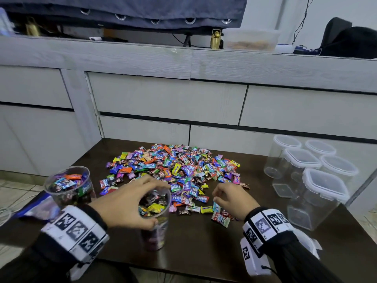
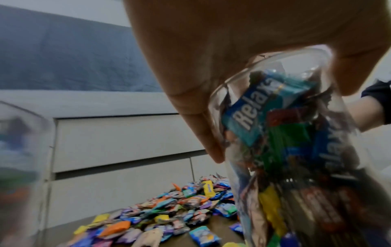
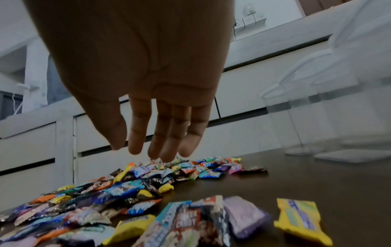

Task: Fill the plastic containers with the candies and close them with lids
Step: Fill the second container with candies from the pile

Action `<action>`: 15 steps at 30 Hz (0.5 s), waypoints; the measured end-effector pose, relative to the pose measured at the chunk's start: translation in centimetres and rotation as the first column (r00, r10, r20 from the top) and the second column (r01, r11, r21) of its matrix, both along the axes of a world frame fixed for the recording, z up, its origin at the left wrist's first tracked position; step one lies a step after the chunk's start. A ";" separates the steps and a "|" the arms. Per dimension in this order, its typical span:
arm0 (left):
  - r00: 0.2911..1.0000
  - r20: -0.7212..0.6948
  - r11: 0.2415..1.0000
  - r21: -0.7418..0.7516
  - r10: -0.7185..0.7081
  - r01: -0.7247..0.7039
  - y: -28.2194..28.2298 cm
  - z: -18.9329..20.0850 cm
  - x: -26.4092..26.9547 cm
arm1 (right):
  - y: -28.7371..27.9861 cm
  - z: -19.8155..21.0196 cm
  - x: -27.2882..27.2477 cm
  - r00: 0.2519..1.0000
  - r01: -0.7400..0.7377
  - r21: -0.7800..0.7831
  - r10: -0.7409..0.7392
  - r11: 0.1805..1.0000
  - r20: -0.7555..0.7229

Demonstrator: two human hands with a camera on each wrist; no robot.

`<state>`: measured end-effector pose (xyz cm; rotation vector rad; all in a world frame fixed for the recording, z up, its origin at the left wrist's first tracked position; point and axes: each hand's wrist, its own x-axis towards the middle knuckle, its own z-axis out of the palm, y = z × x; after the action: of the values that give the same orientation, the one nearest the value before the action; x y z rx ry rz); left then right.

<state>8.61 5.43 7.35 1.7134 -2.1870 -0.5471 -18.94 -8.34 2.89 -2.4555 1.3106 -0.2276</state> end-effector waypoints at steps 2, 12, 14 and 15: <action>0.993 0.102 0.998 0.010 0.062 -0.063 1.8 0.4 1.4 | -0.1 -0.7 0.1 1.000 0.011 0.021 -0.010 1.000 -0.020; 0.716 0.500 0.866 -0.172 0.488 -0.469 5.4 -1.0 3.3 | -0.6 -1.6 1.9 1.000 -0.021 -0.037 0.021 0.999 -0.012; 0.655 0.523 0.824 -0.193 0.545 -0.532 5.0 -1.2 3.2 | -0.6 -1.6 2.1 1.000 -0.030 -0.040 0.030 0.999 0.000; 0.633 0.534 0.810 -0.196 0.561 -0.553 4.8 -1.3 3.2 | -0.6 -1.6 2.2 0.999 -0.034 -0.041 0.034 0.999 0.004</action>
<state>11.86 10.25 6.00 2.6532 -1.7637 0.1858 -16.77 -8.95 1.33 -2.5080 1.2738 -0.2537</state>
